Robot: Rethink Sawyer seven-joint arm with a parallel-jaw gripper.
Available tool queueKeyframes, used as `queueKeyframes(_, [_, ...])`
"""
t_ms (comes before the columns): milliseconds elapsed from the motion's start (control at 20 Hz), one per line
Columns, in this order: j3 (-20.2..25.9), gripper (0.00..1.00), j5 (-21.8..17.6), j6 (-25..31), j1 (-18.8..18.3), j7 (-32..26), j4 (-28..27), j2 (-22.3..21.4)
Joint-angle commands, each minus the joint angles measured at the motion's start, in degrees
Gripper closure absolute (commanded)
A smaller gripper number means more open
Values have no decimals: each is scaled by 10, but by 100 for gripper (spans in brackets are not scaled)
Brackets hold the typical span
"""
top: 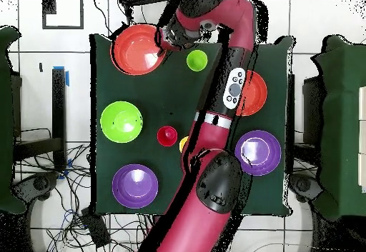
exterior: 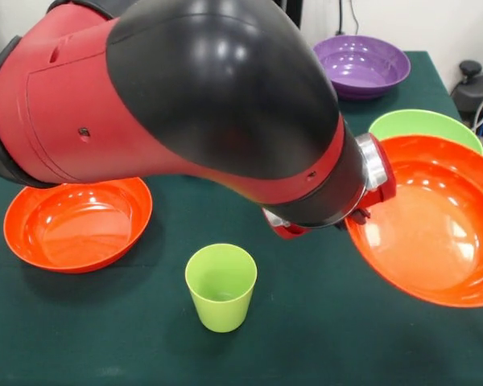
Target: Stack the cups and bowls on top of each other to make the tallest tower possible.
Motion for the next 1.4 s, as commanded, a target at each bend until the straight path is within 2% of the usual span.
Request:
queueKeyframes(50, [-38, 100, 0, 21, -17, -113, 22, -28])
queueKeyframes(250, [-38, 100, -6, 7, -24, -150, 24, -28])
queueKeyframes(450, [-11, 100, -45, 6, -20, -188, 1, -30])
queueKeyframes(600, [-6, 100, -53, -5, -20, -206, -2, -28])
queueKeyframes(800, [37, 100, -110, -10, -15, -248, -28, -21])
queueKeyframes(1050, [64, 100, -149, -3, -21, -273, -33, -24])
queueKeyframes(1400, [107, 100, -213, -12, -28, -337, -43, -26])
